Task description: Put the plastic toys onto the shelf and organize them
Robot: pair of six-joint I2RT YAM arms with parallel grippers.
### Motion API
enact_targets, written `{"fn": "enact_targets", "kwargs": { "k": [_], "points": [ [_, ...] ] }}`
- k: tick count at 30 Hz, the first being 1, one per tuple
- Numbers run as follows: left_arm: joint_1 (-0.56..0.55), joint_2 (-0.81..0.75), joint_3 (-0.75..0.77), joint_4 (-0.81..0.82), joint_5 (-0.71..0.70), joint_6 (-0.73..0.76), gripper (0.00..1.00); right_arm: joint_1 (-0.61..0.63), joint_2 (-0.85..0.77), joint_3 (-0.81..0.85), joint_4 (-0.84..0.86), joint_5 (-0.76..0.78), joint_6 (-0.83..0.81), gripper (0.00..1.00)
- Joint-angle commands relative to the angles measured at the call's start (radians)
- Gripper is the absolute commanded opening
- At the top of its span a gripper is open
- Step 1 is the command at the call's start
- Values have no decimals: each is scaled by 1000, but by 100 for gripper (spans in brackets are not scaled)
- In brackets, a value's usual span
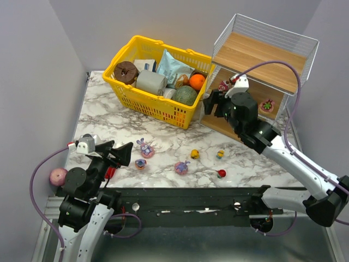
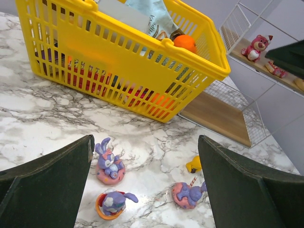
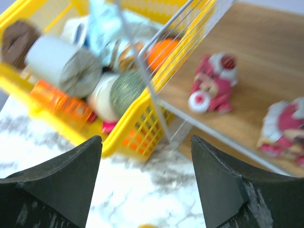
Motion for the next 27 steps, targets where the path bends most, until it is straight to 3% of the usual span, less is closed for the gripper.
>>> {"fn": "enact_targets", "kwargs": {
  "k": [1, 7, 14, 19, 27],
  "points": [
    [-3, -9, -1, -8, -16, 2, 99, 33, -93, -134, -46, -268, 10, 83],
    [-3, -1, -3, -4, -7, 5, 99, 120, -126, -333, 5, -309, 8, 83],
    [-3, 0, -4, -1, -9, 5, 99, 154, -133, -550, 181, -300, 103, 82],
    [-3, 5, -4, -1, -9, 5, 99, 171, -93, -622, 269, -275, 122, 83],
    [-3, 2, -4, -2, -9, 5, 99, 203, 110, -627, 382, -210, 149, 80]
  ]
}}
